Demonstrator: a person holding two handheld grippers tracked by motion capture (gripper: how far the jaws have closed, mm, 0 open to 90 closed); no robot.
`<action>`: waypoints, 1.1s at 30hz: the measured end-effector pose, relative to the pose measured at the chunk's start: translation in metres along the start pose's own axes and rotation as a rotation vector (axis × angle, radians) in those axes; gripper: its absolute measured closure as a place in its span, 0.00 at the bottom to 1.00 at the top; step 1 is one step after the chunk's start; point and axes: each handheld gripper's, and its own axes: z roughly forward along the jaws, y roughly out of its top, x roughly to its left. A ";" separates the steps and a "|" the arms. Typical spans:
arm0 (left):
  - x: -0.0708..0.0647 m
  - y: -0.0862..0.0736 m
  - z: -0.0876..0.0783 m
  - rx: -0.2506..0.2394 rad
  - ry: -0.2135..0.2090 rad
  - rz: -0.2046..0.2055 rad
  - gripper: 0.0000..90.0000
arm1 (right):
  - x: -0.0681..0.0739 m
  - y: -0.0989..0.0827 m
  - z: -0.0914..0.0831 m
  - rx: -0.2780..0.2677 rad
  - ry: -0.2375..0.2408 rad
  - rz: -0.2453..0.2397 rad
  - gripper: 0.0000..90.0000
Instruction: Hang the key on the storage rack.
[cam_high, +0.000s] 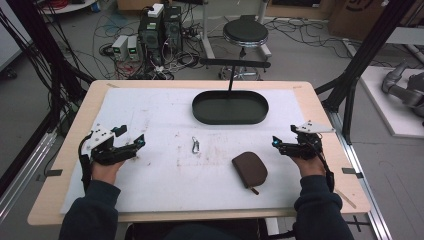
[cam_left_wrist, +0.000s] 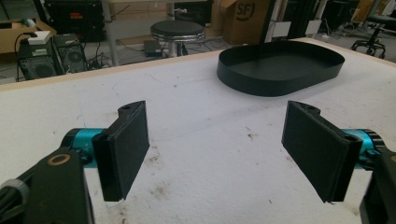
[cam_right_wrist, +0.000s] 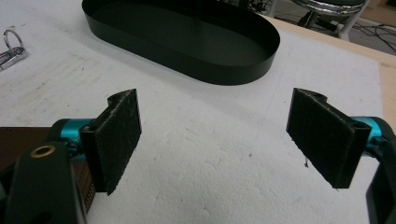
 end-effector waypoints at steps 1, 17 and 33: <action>0.000 0.000 0.000 0.000 0.000 -0.001 0.26 | 0.000 0.000 0.000 0.000 0.000 0.001 0.20; -0.001 -0.001 0.003 0.005 -0.010 0.000 0.26 | -0.001 0.000 0.000 0.001 0.001 -0.003 0.20; -0.002 -0.001 0.003 0.005 -0.011 0.001 0.26 | -0.001 -0.001 0.000 0.001 -0.001 -0.001 0.20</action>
